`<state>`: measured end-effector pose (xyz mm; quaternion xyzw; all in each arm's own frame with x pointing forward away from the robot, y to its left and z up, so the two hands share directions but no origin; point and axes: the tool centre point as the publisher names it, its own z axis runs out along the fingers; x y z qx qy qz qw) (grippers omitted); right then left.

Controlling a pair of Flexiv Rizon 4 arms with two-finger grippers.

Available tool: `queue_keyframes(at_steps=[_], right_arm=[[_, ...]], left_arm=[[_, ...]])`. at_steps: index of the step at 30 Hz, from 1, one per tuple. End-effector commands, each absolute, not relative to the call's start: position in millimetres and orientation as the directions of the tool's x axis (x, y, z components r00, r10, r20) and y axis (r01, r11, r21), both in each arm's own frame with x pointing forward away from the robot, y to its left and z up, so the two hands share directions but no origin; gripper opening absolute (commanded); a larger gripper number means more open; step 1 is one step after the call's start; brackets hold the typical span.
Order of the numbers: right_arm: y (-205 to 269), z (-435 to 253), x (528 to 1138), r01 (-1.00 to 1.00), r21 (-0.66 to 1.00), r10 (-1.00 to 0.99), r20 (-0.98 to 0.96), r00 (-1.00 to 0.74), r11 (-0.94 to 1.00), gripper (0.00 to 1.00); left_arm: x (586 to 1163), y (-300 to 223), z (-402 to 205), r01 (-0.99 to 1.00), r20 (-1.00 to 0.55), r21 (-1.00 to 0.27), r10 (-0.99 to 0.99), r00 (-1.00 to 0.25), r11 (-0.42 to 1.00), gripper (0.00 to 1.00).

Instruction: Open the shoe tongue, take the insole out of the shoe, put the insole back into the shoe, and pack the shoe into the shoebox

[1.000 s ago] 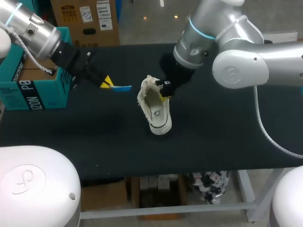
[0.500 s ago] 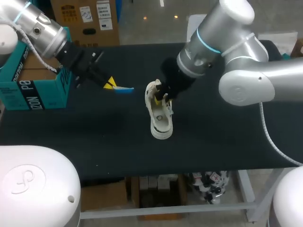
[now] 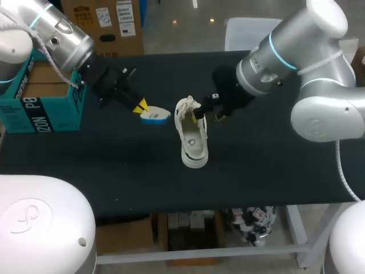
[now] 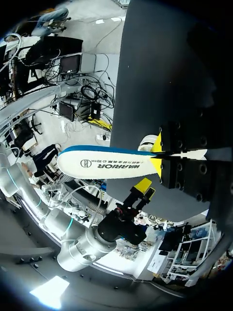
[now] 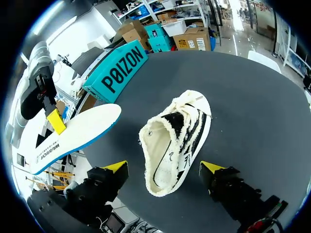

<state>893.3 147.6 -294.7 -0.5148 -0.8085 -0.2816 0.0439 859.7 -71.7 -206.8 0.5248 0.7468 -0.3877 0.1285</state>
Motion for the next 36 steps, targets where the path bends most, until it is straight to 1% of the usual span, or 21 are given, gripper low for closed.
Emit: queue_keyframes(at_steps=[1, 6, 7, 9, 11, 12, 14, 16, 17, 18, 31, 32, 33, 34, 35, 36], right_arm=[[145, -296, 889, 0.84, 0.468, 0.808, 0.36, -0.466, 0.276, 1.0], [145, -296, 889, 0.84, 0.468, 0.808, 0.36, -0.466, 0.276, 1.0], [143, -296, 896, 0.889, 0.409, 0.855, 0.366, -0.367, 0.206, 1.0], [141, -295, 900, 0.951, 0.297, 0.88, 0.423, -0.217, 0.091, 1.0], [138, -291, 899, 0.978, 0.208, 0.856, 0.507, -0.099, -0.01, 1.0], [131, -289, 900, 0.984, 0.112, 0.83, 0.555, 0.053, -0.138, 1.0], [127, -290, 896, 0.98, 0.006, 0.812, 0.56, 0.162, -0.199, 1.0], [126, -283, 888, 0.97, 0.024, 0.807, 0.559, 0.188, -0.243, 1.0], [126, -277, 884, 0.967, 0.062, 0.816, 0.551, 0.174, -0.248, 1.0], [126, -277, 884, 0.967, 0.062, 0.816, 0.551, 0.174, -0.248, 1.0], [126, -277, 884, 0.967, 0.062, 0.816, 0.551, 0.174, -0.248, 1.0], [126, -277, 884, 0.967, 0.062, 0.816, 0.551, 0.174, -0.248, 1.0], [125, -277, 887, 0.958, 0.02, 0.791, 0.57, 0.224, -0.285, 1.0], [124, -277, 889, 0.948, -0.043, 0.763, 0.582, 0.281, -0.317, 1.0], [123, -277, 890, 0.935, -0.065, 0.74, 0.592, 0.318, -0.349, 1.0], [122, -277, 890, 0.921, -0.123, 0.698, 0.617, 0.363, -0.371, 1.0]], left_arm=[[864, -77, -211, 0.898, -0.61, -0.43, 0.704, -0.364, 0.091, 0.0], [860, -85, -214, 0.914, -0.634, -0.405, 0.711, -0.303, 0.029, 0.0], [859, -87, -215, 0.915, -0.636, -0.402, 0.71, -0.302, 0.029, 0.0], [857, -90, -215, 0.918, -0.643, -0.397, 0.709, -0.288, 0.013, 0.0], [854, -93, -217, 0.922, -0.65, -0.388, 0.709, -0.274, 0.0, 0.0], [852, -97, -218, 0.926, -0.655, -0.377, 0.71, -0.26, -0.008, 0.0], [849, -101, -221, 0.927, -0.656, -0.373, 0.714, -0.246, -0.024, 0.0], [848, -107, -224, 0.929, -0.655, -0.369, 0.716, -0.241, -0.025, 0.0], [847, -110, -226, 0.93, -0.654, -0.367, 0.717, -0.242, -0.02, 0.0], [847, -112, -228, 0.93, -0.655, -0.368, 0.711, -0.257, -0.002, 0.0], [847, -112, -228, 0.93, -0.655, -0.368, 0.711, -0.257, -0.002, 0.0], [849, -110, -232, 0.933, -0.641, -0.357, 0.714, -0.282, 0.048, 0.0], [848, -109, -235, 0.938, -0.652, -0.347, 0.717, -0.247, 0.008, 0.0], [848, -109, -238, 0.937, -0.651, -0.349, 0.716, -0.254, 0.014, 0.0], [847, -109, -240, 0.942, -0.655, -0.336, 0.717, -0.24, 0.009, 0.0], [845, -110, -241, 0.944, -0.663, -0.331, 0.713, -0.227, -0.008, 0.0]])
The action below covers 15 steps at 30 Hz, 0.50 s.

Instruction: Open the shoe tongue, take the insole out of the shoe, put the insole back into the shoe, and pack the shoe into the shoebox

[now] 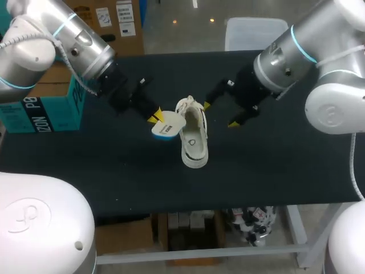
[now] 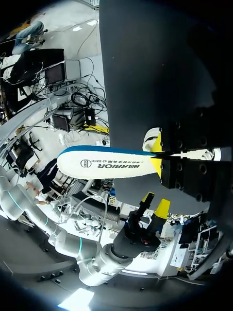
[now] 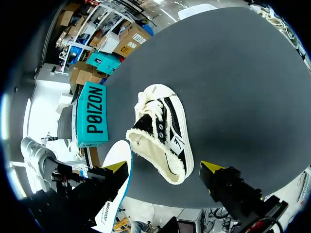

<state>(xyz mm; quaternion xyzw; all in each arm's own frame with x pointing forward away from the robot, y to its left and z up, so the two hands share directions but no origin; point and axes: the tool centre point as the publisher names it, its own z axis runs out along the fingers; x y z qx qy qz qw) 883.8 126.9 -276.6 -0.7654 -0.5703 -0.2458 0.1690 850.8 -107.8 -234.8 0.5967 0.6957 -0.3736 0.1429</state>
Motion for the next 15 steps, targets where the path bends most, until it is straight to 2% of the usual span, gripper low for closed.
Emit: queue_keyframes(at_steps=[1, 6, 11, 15], right_arm=[[121, -277, 889, 0.9, -0.153, 0.682, 0.604, 0.411, -0.407, 1.0], [121, -277, 885, 0.836, -0.315, 0.562, 0.627, 0.539, -0.45, 1.0], [121, -280, 881, 0.714, -0.467, 0.442, 0.568, 0.695, -0.522, 1.0], [125, -280, 875, 0.712, -0.483, 0.444, 0.561, 0.699, -0.51, 1.0]], left_arm=[[844, -112, -243, 0.942, -0.661, -0.337, 0.713, -0.232, -0.005, 0.0], [836, -121, -248, 0.949, -0.688, -0.312, 0.699, -0.194, -0.044, 0.0], [831, -129, -253, 0.945, -0.713, -0.316, 0.679, -0.176, -0.088, 0.0], [831, -133, -260, 0.937, -0.719, -0.334, 0.67, -0.185, -0.1, 0.0]])
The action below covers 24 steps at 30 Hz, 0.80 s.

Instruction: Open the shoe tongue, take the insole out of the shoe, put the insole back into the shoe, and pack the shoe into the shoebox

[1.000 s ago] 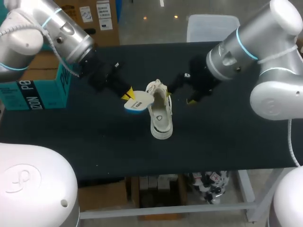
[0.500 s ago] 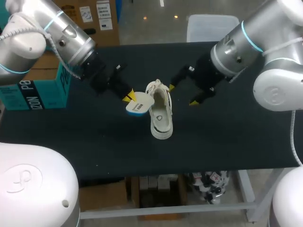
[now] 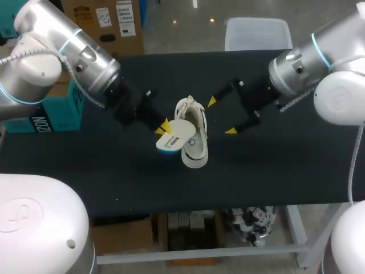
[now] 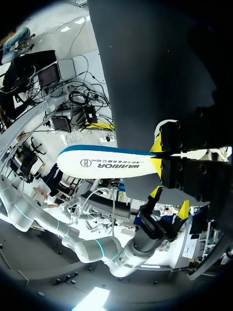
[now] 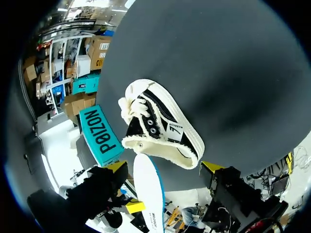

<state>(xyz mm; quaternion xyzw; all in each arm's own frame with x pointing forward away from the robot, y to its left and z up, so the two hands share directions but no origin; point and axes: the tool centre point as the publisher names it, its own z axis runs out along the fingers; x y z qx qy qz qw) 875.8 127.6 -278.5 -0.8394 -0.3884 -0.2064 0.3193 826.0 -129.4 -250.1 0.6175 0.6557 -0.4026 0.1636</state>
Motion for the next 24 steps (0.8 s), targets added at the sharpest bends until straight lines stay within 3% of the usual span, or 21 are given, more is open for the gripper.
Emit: queue_keyframes(at_steps=[1, 10, 20, 24], right_arm=[[125, -280, 875, 0.712, -0.483, 0.444, 0.561, 0.699, -0.51, 1.0], [125, -280, 875, 0.712, -0.483, 0.444, 0.561, 0.699, -0.51, 1.0], [141, -310, 858, 0.577, -0.654, 0.26, 0.522, 0.812, -0.49, 1.0], [144, -314, 853, 0.587, -0.641, 0.232, 0.554, 0.8, -0.494, 1.0]], left_arm=[[830, -134, -261, 0.936, -0.721, -0.334, 0.669, -0.18, -0.108, 0.0], [831, -140, -266, 0.93, -0.749, -0.333, 0.643, -0.16, -0.156, 0.0], [838, -142, -275, 0.917, -0.756, -0.362, 0.629, -0.182, -0.17, 0.0], [839, -142, -276, 0.915, -0.761, -0.364, 0.621, -0.184, -0.174, 0.0]])
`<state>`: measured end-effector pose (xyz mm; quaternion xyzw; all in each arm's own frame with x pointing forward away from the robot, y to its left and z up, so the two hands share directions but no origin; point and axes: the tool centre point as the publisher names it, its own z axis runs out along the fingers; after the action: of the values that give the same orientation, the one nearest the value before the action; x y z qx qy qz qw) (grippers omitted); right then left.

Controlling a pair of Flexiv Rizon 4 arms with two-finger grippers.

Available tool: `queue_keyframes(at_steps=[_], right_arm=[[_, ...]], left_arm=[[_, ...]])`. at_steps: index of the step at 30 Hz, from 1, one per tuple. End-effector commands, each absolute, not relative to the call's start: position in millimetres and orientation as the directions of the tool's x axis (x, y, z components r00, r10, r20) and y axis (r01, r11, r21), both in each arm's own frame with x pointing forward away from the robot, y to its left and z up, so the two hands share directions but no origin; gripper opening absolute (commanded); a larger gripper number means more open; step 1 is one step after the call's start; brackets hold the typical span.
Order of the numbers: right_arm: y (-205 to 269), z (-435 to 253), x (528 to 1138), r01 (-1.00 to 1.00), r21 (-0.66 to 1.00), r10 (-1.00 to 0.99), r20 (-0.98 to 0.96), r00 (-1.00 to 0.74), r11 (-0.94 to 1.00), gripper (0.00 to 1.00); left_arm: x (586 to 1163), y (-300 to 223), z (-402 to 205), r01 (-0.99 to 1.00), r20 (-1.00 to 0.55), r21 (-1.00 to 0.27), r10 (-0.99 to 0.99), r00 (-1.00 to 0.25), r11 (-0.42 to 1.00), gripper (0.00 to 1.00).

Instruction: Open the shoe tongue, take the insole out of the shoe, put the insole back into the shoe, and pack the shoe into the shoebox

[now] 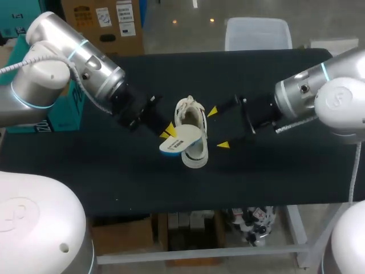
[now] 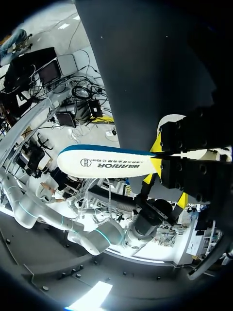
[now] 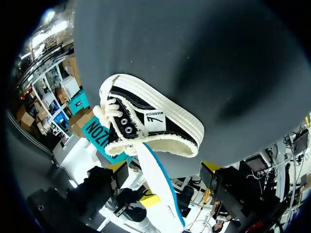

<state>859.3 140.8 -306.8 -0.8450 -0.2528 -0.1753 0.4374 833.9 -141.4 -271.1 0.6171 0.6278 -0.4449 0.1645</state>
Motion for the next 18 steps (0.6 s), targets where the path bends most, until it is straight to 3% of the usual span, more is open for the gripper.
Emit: queue_keyframes(at_steps=[1, 3, 6, 12, 16, 18], right_arm=[[146, -313, 851, 0.601, -0.641, 0.224, 0.572, 0.789, -0.477, 0.99], [149, -313, 850, 0.609, -0.625, 0.205, 0.597, 0.776, -0.488, 0.89], [154, -315, 849, 0.644, -0.616, 0.181, 0.645, 0.743, -0.453, 0.87], [162, -317, 851, 0.675, -0.627, 0.159, 0.676, 0.719, -0.388, 0.56], [168, -312, 848, 0.689, -0.636, 0.136, 0.693, 0.708, -0.348, 0.56], [171, -310, 846, 0.7, -0.63, 0.133, 0.704, 0.697, -0.337, 0.5]], left_arm=[[839, -142, -276, 0.916, -0.764, -0.362, 0.619, -0.183, -0.175, 0.0], [839, -144, -277, 0.914, -0.767, -0.364, 0.615, -0.186, -0.177, 0.0], [840, -146, -277, 0.91, -0.771, -0.373, 0.606, -0.197, -0.179, 0.0], [841, -149, -276, 0.912, -0.776, -0.371, 0.597, -0.203, -0.172, 0.0], [842, -150, -274, 0.915, -0.784, -0.367, 0.586, -0.206, -0.169, 0.0], [842, -151, -274, 0.915, -0.786, -0.366, 0.583, -0.207, -0.168, 0.0]])
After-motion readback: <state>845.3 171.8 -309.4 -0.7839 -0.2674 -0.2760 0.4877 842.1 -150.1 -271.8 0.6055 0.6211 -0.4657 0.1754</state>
